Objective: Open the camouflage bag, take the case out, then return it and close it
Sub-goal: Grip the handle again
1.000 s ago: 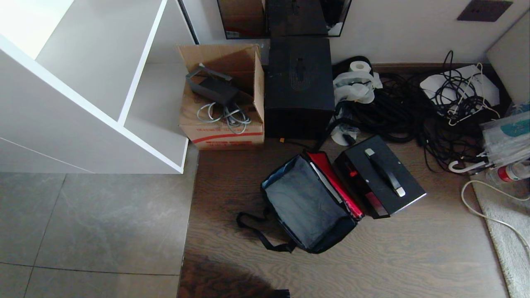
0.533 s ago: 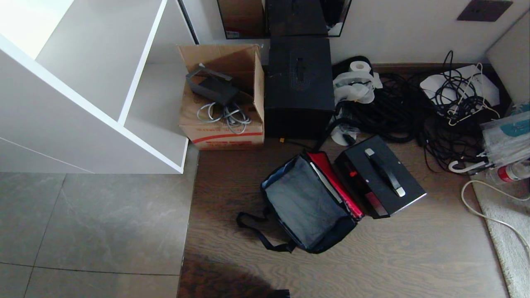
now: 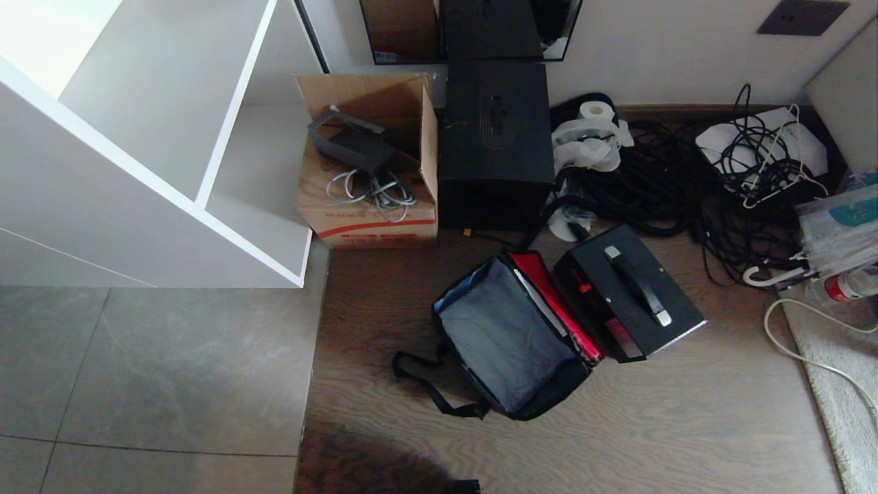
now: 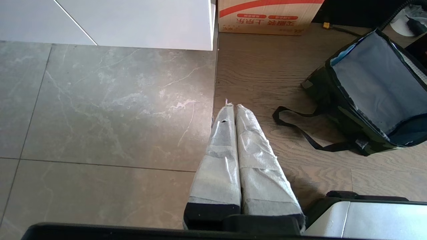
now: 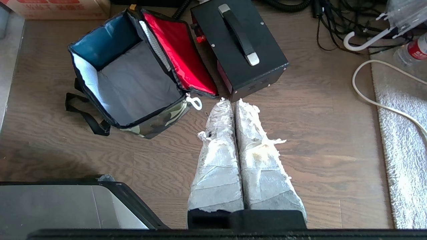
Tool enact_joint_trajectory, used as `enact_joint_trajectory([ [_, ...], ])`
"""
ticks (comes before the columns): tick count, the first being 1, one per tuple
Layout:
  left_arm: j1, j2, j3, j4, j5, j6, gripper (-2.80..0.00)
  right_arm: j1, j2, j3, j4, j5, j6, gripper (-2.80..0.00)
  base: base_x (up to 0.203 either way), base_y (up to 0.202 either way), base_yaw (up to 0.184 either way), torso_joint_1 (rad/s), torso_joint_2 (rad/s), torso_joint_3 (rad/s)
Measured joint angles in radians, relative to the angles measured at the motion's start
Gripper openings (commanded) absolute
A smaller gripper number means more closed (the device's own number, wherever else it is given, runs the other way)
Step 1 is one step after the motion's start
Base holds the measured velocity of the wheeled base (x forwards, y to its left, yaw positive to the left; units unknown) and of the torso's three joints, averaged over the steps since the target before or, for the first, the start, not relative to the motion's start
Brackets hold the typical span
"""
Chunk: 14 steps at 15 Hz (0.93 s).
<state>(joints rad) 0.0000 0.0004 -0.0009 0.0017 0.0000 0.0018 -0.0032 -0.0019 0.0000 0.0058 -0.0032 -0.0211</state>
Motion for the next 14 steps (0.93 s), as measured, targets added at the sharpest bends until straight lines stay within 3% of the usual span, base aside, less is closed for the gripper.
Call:
enact_joint_trajectory([
  [14,0.000,0.000,0.000,0.000,0.000,0.000,-2.80,0.000,0.000,0.000,0.000,0.005,-0.010,-2.80,0.000,0.000,0.000,0.000,0.00,0.000],
])
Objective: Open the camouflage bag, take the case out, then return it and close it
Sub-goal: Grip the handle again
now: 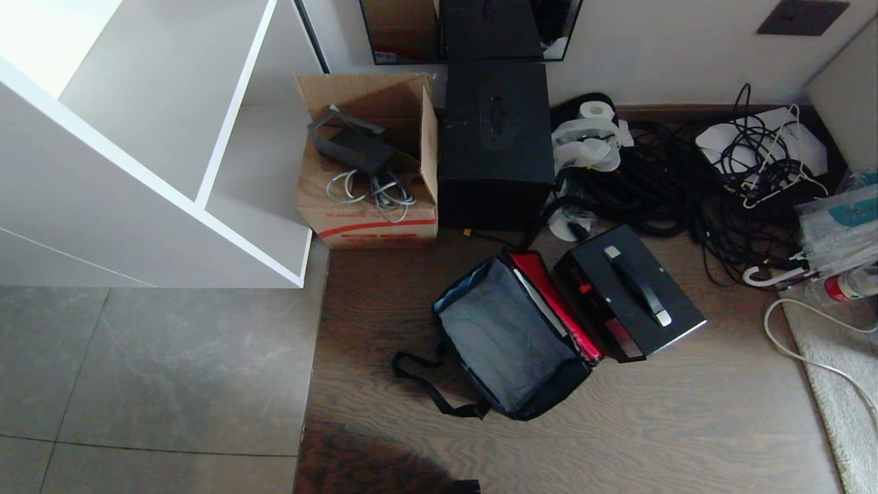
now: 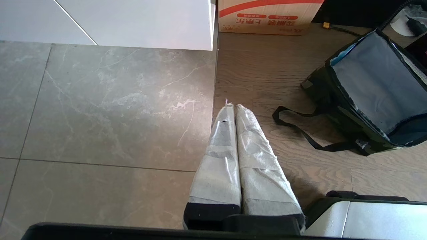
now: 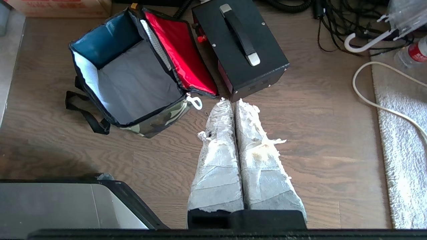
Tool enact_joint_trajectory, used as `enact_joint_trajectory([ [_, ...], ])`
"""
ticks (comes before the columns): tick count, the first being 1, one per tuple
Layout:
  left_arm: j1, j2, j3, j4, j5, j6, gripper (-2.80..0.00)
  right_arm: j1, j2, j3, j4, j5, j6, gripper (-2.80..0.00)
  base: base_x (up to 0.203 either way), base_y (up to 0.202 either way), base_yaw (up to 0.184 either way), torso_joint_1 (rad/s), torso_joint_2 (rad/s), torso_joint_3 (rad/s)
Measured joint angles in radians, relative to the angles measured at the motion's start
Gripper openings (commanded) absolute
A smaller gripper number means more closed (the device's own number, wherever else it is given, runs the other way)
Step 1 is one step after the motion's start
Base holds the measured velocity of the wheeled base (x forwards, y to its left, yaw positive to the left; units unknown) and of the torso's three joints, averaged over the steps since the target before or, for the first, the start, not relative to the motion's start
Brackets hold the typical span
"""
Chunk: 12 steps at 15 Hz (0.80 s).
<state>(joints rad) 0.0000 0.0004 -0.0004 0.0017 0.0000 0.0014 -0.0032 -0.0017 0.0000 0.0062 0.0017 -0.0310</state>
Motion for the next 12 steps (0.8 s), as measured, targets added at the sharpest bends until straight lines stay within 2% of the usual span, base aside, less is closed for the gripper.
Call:
enact_joint_trajectory([
  [12,0.000,0.000,0.000,0.000,0.000,0.000,-2.80,0.000,0.001,0.000,-0.001,-0.004,0.011,-2.80,0.000,0.000,0.000,0.000,0.00,0.000],
])
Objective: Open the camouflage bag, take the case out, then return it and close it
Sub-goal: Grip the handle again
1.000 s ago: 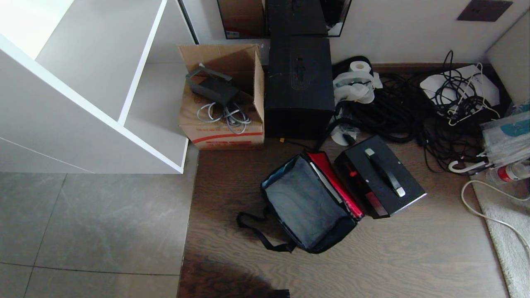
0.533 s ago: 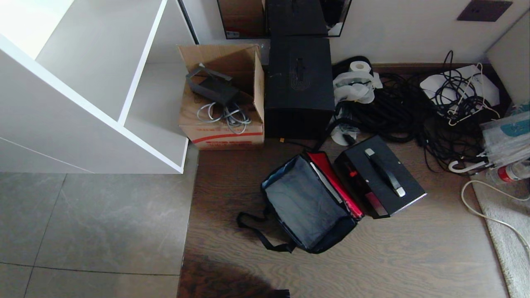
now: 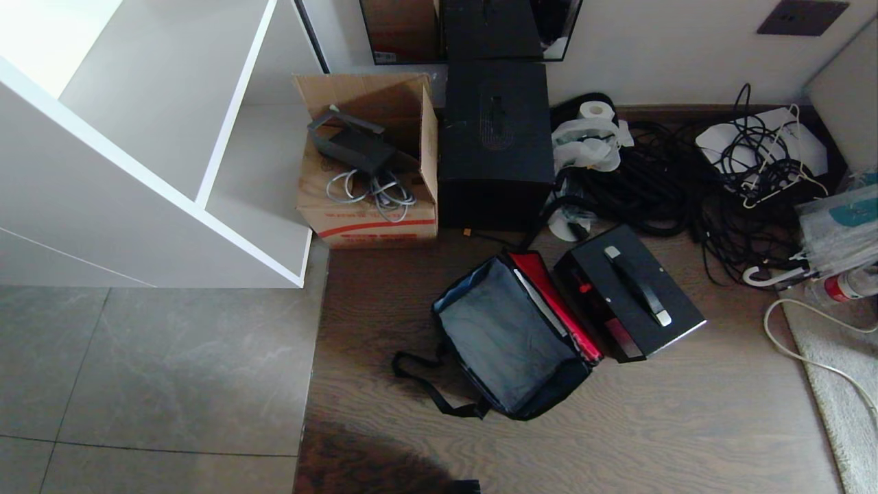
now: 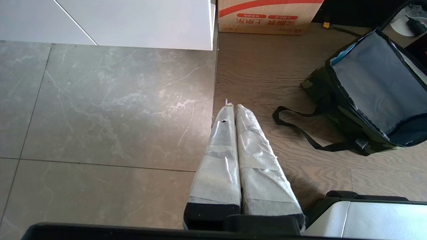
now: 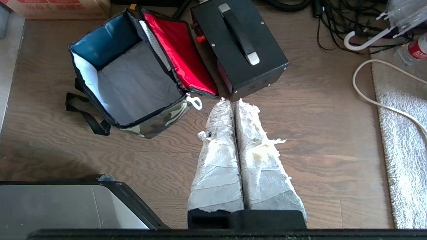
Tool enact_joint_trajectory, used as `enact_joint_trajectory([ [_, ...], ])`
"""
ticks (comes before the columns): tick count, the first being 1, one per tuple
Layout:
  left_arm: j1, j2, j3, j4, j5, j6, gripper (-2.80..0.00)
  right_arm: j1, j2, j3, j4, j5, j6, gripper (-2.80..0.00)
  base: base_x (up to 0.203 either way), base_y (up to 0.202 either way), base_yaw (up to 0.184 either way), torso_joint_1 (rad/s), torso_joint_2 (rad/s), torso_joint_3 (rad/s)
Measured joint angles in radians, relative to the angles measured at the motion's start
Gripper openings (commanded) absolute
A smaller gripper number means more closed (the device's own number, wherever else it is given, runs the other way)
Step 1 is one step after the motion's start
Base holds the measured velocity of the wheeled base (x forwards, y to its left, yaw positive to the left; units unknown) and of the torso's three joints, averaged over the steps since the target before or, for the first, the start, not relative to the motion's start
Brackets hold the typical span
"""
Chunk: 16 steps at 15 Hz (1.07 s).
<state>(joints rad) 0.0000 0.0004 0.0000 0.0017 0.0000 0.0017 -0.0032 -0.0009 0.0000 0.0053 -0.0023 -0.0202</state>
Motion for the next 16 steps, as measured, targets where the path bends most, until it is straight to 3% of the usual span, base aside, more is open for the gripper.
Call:
enact_joint_trajectory([
  [16,0.000,0.000,-0.001,0.000,0.000,0.000,-2.80,0.000,0.001,0.000,0.000,-0.001,0.000,-2.80,0.000,0.000,0.000,0.000,0.00,0.000],
])
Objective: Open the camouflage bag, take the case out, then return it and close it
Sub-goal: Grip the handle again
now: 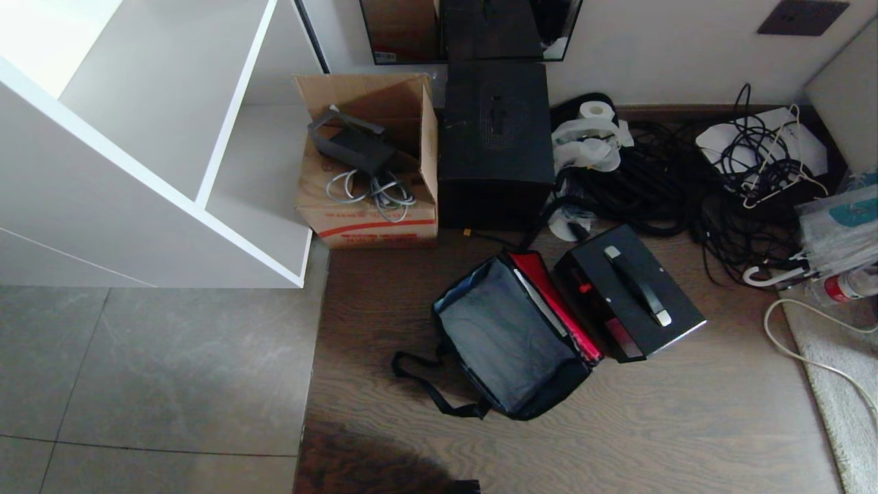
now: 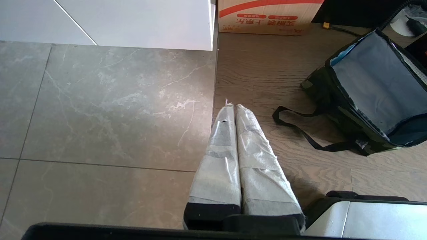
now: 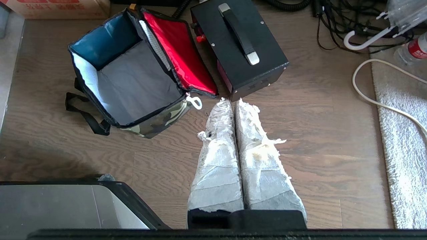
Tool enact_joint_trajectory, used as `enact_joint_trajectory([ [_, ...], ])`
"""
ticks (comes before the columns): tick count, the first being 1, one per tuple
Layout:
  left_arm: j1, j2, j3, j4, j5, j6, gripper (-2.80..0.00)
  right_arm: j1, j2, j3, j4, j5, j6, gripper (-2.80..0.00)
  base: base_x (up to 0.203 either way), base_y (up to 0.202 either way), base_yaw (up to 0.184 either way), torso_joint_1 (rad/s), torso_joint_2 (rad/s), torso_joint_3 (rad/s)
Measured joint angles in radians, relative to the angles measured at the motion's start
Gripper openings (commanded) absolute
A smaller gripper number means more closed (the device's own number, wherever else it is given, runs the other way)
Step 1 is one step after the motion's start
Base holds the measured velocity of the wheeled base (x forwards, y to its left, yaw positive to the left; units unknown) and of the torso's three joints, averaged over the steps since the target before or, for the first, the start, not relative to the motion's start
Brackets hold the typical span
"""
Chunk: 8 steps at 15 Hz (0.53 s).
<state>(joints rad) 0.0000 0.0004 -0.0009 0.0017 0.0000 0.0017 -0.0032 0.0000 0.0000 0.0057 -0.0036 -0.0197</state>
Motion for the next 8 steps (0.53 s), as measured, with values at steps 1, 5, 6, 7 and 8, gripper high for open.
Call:
enact_joint_trajectory([
  [1,0.000,0.000,0.000,0.000,0.000,0.000,-2.80,0.000,0.000,0.000,0.000,0.000,0.001,-2.80,0.000,0.000,0.000,0.000,0.00,0.000],
  [5,0.000,0.000,0.000,0.000,0.000,0.000,-2.80,0.000,0.000,0.000,0.000,0.000,0.001,-2.80,0.000,0.000,0.000,0.000,0.00,0.000],
  [6,0.000,0.000,0.000,0.000,0.000,0.000,-2.80,0.000,0.000,0.000,0.000,0.000,0.001,-2.80,0.000,0.000,0.000,0.000,0.00,0.000],
  [7,0.000,0.000,0.000,0.000,0.000,0.000,-2.80,0.000,0.000,0.000,0.000,0.000,0.001,-2.80,0.000,0.000,0.000,0.000,0.00,0.000],
  [8,0.000,0.000,0.000,0.000,0.000,0.000,-2.80,0.000,0.000,0.000,0.000,0.000,0.000,-2.80,0.000,0.000,0.000,0.000,0.00,0.000],
])
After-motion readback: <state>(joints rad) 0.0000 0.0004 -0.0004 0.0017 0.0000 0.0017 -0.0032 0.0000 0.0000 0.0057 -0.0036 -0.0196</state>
